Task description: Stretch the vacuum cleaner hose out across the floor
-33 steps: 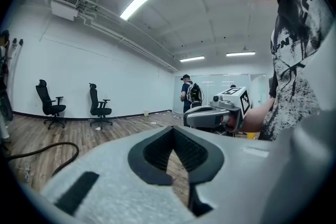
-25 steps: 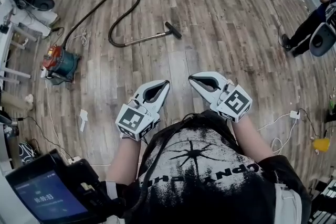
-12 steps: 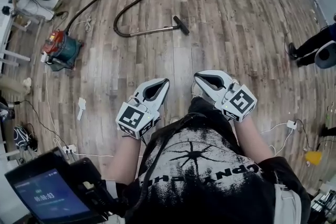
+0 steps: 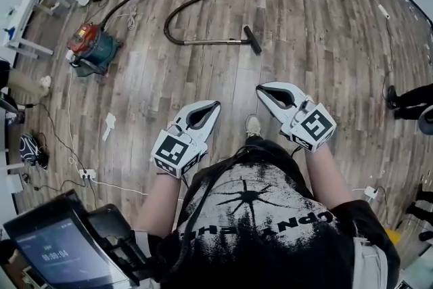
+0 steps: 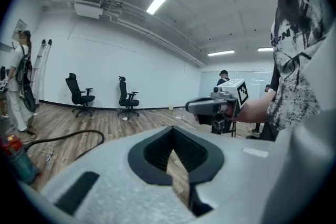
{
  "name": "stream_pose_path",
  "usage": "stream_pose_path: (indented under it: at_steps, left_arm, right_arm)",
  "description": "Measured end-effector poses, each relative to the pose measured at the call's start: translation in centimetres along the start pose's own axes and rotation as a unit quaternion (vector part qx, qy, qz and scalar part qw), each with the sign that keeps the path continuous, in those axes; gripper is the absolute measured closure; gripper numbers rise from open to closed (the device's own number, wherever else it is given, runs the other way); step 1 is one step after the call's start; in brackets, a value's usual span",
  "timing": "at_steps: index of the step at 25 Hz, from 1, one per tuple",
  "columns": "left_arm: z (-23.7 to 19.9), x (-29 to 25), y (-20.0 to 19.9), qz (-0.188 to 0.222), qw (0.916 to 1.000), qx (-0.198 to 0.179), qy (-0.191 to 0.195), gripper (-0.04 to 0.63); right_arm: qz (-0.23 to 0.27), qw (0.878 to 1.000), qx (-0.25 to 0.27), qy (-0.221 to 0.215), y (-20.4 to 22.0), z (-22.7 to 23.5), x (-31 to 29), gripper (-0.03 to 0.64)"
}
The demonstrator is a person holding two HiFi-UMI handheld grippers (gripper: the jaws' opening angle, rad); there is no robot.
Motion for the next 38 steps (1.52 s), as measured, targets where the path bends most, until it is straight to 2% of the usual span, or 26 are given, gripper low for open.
stream_pose_path:
  at_steps: [5, 14, 20, 31, 38]
  left_arm:
    - [-1.9, -4.8, -2.3, 0.020, 0.9995, -0.007, -0.023, 0.594]
    - [-3.9, -13.6, -4.1, 0.016, 0.9988, -0.009, -0.046, 0.594]
    - [-5.3, -17.0, -5.1, 0.011, 0.9961, -0.009, -0.087, 0.594]
    - [-7.9, -20.4, -5.4, -0.004, 0.9939, -0.012, -0.110, 0.594]
    - [-11.3, -21.4, -5.6, -0.002, 0.9960, -0.011, -0.088, 0.594]
  right_arm:
    - [-0.007, 0.999, 0.009, -0.039, 0.0, 5.5, -0.9, 0.609]
    - [0.002, 0.997, 0.006, -0.072, -0.5, 15.4, -1.0, 0.609]
    - [0.014, 0.994, 0.000, -0.109, -0.6, 20.1, -2.1, 0.609]
    - [0.043, 0.989, -0.037, -0.140, 0.6, 24.3, -4.9, 0.610]
    - [0.046, 0.991, -0.038, -0.118, 0.8, 25.8, -6.9, 0.609]
Point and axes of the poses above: the fingertips, and each gripper's own axes: x backward along the fingers, z to its right, y out of its underside, the point moved 10 cm from there along x, backward along the fingers, and after that the axes turned 10 degrees about z, right-handed, at the moved point
